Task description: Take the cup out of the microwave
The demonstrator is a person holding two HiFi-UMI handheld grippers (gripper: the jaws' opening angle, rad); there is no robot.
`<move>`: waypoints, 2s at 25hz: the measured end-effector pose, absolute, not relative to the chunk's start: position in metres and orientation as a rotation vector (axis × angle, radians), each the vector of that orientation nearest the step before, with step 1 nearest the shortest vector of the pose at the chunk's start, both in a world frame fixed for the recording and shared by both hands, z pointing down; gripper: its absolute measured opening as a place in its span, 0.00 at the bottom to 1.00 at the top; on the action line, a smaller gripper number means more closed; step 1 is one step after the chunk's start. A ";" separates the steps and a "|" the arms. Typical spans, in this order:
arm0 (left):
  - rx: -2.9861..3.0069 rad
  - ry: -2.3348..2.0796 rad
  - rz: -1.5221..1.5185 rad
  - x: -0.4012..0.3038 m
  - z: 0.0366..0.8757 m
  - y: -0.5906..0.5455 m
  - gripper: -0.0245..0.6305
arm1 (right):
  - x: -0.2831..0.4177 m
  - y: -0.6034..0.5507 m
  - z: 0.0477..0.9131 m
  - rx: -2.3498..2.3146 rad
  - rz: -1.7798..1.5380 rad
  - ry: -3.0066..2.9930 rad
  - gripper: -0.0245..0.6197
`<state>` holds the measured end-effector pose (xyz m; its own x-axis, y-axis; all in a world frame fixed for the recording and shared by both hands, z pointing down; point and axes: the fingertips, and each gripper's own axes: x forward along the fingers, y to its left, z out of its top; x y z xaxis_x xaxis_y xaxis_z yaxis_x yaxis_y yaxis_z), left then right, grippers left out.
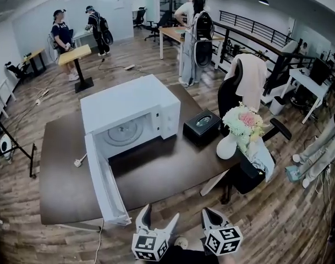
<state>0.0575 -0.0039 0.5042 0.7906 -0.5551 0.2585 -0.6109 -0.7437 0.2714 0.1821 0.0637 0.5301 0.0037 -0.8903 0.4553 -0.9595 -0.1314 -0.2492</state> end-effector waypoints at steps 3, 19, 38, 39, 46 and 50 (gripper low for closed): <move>2.611 -0.949 0.213 0.064 0.507 -0.014 0.66 | 0.195 0.054 0.533 2.097 0.783 -2.000 0.03; 2.561 -1.009 0.245 0.068 0.515 -0.017 0.66 | 0.190 0.036 0.548 1.998 0.849 -2.085 0.03; 2.493 -1.121 0.262 0.101 0.523 -0.098 0.66 | 0.232 -0.041 0.550 1.910 0.873 -2.119 0.03; 2.487 -1.128 0.260 0.103 0.524 -0.104 0.66 | 0.234 -0.048 0.551 1.901 0.874 -2.122 0.03; 2.454 -1.197 0.249 0.110 0.525 -0.150 0.66 | 0.245 -0.095 0.552 1.831 0.869 -2.151 0.03; 2.431 -1.241 0.238 0.111 0.522 -0.176 0.66 | 0.250 -0.125 0.548 1.792 0.864 -2.179 0.03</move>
